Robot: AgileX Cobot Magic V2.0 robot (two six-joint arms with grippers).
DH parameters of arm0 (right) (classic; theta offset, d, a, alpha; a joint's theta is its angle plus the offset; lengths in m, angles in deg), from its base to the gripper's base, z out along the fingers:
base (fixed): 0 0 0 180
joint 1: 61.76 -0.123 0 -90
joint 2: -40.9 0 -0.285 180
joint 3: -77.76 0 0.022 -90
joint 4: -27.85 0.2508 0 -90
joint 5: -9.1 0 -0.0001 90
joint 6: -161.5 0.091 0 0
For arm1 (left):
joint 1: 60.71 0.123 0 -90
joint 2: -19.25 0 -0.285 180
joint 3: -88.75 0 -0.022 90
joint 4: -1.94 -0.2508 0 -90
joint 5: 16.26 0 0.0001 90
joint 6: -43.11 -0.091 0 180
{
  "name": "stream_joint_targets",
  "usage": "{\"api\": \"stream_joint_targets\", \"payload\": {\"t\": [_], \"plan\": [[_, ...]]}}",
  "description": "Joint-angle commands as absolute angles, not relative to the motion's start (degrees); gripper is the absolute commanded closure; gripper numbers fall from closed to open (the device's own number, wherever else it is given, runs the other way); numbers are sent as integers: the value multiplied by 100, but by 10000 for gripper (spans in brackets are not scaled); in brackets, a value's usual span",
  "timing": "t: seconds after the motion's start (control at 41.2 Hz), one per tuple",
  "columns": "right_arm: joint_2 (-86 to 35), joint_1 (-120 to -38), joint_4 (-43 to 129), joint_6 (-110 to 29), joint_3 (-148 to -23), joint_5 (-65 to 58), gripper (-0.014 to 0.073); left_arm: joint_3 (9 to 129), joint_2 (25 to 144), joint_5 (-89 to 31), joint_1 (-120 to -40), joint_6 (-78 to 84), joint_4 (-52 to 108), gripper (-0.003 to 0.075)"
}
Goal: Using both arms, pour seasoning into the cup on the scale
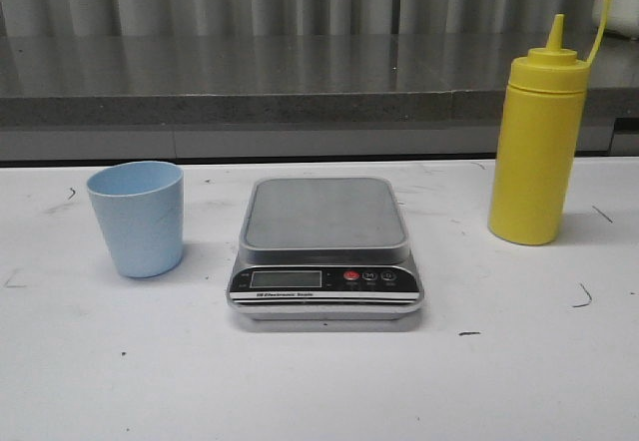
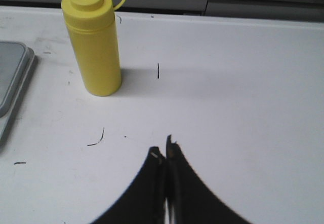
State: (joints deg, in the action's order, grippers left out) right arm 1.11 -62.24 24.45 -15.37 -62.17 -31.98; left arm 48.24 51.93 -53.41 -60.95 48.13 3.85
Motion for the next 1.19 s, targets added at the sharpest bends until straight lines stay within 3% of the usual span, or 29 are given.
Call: {"api": "stream_joint_targets", "payload": {"t": [0.0, 0.097, 0.242, 0.364, 0.485, 0.558, 0.824, 1.164], "plan": [[-5, -6213, 2434, -1692, -6411, -2959, 647, 4861, 5299, -4956, -6146, 4816, 470, 740], [-5, -6214, 2617, -1927, -6404, -2979, 546, 4745, 5314, -4961, -6146, 4816, 470, 740], [-5, -6214, 3027, -2323, -6404, -3100, 225, 4721, 5328, -4961, -6146, 4816, 470, 718], [-10, -6214, 3096, -2343, -6404, -3151, 29, 4721, 5328, -4950, -6146, 4816, 436, 542], [-10, -6214, 3096, -2343, -6404, -3140, 13, 4721, 5338, -4950, -6146, 4787, 409, 305], [-10, -6214, 3096, -2343, -6404, -3140, 13, 4757, 5377, -4974, -6146, 4762, 409, 231], [-10, -6214, 3096, -2343, -6404, -3147, 13, 5271, 6247, -5523, -6517, 4664, 460, 226], [-10, -6214, 3096, -2343, -6404, -3147, 13, 6287, 8212, -5994, -7395, 4664, 460, 227]]}}
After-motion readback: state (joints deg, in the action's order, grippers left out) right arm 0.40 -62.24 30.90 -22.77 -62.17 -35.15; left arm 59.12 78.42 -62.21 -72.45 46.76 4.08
